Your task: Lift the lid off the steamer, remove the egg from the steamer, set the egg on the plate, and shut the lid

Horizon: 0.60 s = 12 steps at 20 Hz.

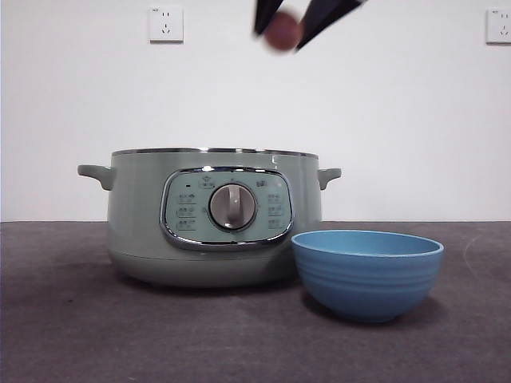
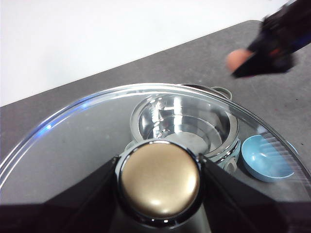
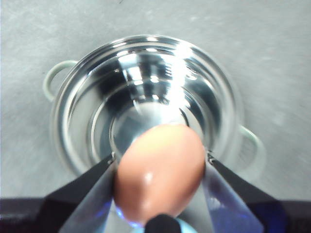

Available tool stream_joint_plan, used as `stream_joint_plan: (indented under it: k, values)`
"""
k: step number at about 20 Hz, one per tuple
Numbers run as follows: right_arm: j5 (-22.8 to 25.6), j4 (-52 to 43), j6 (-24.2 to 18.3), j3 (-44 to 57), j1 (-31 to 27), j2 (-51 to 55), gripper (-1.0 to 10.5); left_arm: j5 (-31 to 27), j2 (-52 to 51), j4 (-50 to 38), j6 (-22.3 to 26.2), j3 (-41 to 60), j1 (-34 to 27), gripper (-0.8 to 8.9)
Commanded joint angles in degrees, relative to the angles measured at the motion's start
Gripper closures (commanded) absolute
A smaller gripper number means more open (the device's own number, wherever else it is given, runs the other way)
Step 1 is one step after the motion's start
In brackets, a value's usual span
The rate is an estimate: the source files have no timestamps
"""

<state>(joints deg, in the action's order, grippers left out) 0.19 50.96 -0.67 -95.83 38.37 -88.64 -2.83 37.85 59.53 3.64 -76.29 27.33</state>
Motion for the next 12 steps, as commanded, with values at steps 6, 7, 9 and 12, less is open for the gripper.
stream_joint_plan:
  k: [6, 7, 9, 12]
  values:
    - [0.2, 5.7, -0.2, 10.1, -1.3, 9.4, 9.6, 0.2, -0.6, -2.8, 0.7, -1.0, 0.1, 8.22]
    - [0.0, 3.7, 0.1, 13.9, -1.3, 10.5, 9.6, 0.2, -0.6, -2.7, 0.7, -1.0, 0.1, 8.22]
    - [-0.3, -1.1, 1.1, 21.8, -1.3, 11.8, 9.6, 0.2, -0.6, -2.1, 0.7, -1.0, 0.1, 8.22]
    - [-1.9, -8.2, 1.9, 31.6, -1.3, 11.9, 9.6, 0.2, -0.6, -1.6, 0.7, -1.0, 0.1, 8.22]
